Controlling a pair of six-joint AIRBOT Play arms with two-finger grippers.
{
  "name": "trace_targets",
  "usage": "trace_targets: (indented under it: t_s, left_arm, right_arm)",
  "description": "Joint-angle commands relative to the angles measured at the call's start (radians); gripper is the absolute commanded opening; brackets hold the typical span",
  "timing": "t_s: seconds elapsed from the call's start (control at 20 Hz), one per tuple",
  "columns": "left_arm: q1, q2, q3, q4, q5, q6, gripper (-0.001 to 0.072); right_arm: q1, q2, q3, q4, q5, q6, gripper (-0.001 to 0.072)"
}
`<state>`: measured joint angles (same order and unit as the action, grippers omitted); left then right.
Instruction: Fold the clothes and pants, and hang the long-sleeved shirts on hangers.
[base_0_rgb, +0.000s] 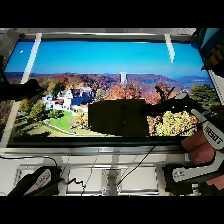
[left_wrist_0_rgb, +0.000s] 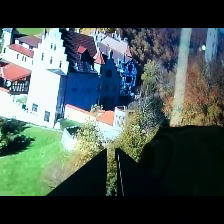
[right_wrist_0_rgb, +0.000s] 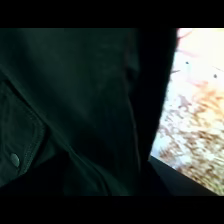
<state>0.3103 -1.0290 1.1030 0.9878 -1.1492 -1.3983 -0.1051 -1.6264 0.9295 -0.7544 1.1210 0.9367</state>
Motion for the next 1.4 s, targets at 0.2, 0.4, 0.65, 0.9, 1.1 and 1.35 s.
trace_targets:
  t_s: [0.2, 0.4, 0.65, 0.9, 1.1, 1.35]
  left_arm:
    - [0.001, 0.000, 0.001, 0.000, 0.002, 0.000, 0.0094]
    - [0.001, 0.000, 0.001, 0.000, 0.002, 0.000, 0.0094]
    - [0.003, 0.000, 0.001, 0.011, 0.003, 0.000, 0.0063]
    - [0.003, 0.000, 0.001, 0.098, 0.035, 0.000, 0.0063]
    - [0.003, 0.000, 0.001, 0.158, 0.038, 0.000, 0.0063]
    - [0.003, 0.000, 0.001, 0.164, 0.037, 0.000, 0.0063]
  right_arm:
    - [0.083, -0.015, 0.053, 0.059, 0.014, -0.114, 0.0023]
    - [0.080, 0.068, 0.240, 0.042, 0.105, -0.008, 0.0023]
    - [0.018, 0.262, 0.521, -0.195, 0.117, 0.376, 0.0022]
    - [-0.183, 0.472, 0.706, -0.502, 0.240, 0.675, 0.0022]
    - [-0.396, 0.634, 0.726, -0.677, 0.327, 0.842, 0.0021]
    - [-0.640, 0.780, 0.726, -0.825, 0.401, 1.039, 0.0021]
